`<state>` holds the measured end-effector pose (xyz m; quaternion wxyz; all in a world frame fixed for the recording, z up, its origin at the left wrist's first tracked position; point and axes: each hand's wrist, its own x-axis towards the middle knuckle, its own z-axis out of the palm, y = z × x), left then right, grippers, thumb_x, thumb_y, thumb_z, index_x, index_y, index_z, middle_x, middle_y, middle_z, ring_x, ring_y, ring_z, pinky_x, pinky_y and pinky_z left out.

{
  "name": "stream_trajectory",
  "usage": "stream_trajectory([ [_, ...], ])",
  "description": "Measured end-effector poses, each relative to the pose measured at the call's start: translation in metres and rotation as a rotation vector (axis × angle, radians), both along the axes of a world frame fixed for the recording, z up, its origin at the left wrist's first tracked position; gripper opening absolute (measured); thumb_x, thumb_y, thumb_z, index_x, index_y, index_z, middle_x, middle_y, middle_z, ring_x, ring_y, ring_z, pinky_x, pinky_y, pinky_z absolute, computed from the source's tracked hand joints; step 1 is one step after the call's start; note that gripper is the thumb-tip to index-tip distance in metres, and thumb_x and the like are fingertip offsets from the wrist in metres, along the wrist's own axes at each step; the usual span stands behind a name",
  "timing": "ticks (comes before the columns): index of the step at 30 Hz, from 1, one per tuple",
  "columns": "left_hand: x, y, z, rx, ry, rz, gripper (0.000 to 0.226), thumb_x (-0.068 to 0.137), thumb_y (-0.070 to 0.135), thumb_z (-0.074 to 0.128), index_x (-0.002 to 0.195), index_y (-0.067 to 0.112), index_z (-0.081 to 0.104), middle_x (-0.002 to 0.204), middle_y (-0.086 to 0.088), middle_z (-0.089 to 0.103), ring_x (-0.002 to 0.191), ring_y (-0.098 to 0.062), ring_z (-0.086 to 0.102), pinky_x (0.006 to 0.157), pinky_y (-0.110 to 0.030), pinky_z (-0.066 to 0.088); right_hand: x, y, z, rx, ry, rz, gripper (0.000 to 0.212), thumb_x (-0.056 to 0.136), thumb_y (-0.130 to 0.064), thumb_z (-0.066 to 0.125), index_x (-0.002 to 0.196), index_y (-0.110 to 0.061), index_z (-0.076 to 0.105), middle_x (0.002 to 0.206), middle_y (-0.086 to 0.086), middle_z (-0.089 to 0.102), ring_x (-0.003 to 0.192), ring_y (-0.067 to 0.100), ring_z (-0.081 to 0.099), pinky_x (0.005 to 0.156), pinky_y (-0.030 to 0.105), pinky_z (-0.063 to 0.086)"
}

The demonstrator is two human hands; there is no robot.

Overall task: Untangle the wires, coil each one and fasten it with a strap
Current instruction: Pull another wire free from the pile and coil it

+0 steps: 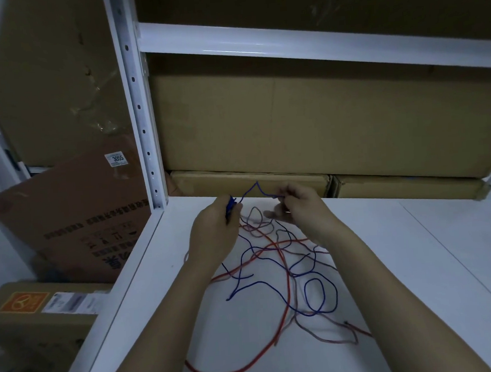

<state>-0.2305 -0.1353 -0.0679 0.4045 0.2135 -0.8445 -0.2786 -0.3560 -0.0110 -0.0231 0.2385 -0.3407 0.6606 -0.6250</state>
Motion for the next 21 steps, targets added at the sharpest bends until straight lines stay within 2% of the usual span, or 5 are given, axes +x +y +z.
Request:
stream_trajectory([
  [7, -0.004, -0.004, 0.002, 0.055, 0.037, 0.067, 0.032, 0.099, 0.025, 0.049, 0.069, 0.016, 0.042, 0.053, 0.0, 0.041, 0.047, -0.014, 0.039, 0.047, -0.021, 0.033, 0.001, 0.008, -0.002, 0.185, 0.797, -0.071, 0.011, 0.085, -0.033, 0.068, 0.09, -0.024, 0.07, 0.087, -0.008, 0.047, 0.079, 0.0, 0.046, 0.061, 0.015, 0.034],
  [12, -0.004, -0.007, 0.005, 0.055, 0.083, 0.059, 0.028, 0.1, 0.023, 0.047, 0.081, 0.003, 0.054, 0.063, -0.013, 0.056, 0.058, -0.027, 0.053, 0.055, -0.039, 0.041, -0.008, 0.008, -0.001, 0.293, 0.959, -0.121, 0.03, 0.097, -0.036, 0.05, 0.087, -0.021, 0.073, 0.102, -0.002, 0.062, 0.1, 0.016, 0.051, 0.088, 0.036, 0.039],
  [15, -0.004, -0.008, 0.01, 0.014, 0.107, 0.066, 0.027, 0.099, 0.019, 0.049, 0.075, 0.008, 0.047, 0.052, 0.001, 0.04, 0.046, -0.014, 0.039, 0.044, -0.021, 0.028, -0.015, 0.008, 0.004, 0.507, 0.837, -0.014, 0.027, 0.097, -0.024, 0.053, 0.12, -0.016, 0.064, 0.124, 0.003, 0.061, 0.108, 0.02, 0.055, 0.08, 0.026, 0.04],
  [18, -0.004, -0.007, 0.017, -0.126, 0.082, 0.054, 0.026, 0.097, 0.011, 0.052, 0.072, 0.004, 0.049, 0.053, -0.002, 0.041, 0.047, -0.019, 0.037, 0.047, -0.032, 0.028, -0.005, 0.002, 0.008, 0.383, 0.661, 0.093, 0.055, 0.092, -0.02, 0.058, 0.143, -0.025, 0.039, 0.143, -0.001, 0.047, 0.112, 0.027, 0.056, 0.084, 0.023, 0.043],
  [21, -0.005, -0.007, 0.021, -0.291, 0.019, 0.035, 0.026, 0.093, 0.004, 0.056, 0.068, 0.001, 0.052, 0.055, -0.016, 0.048, 0.049, -0.027, 0.043, 0.049, -0.032, 0.027, 0.007, -0.007, 0.016, 0.231, 0.48, 0.141, 0.056, 0.093, -0.027, 0.054, 0.146, -0.031, 0.036, 0.155, -0.012, 0.024, 0.143, 0.009, 0.021, 0.107, 0.025, 0.026],
])
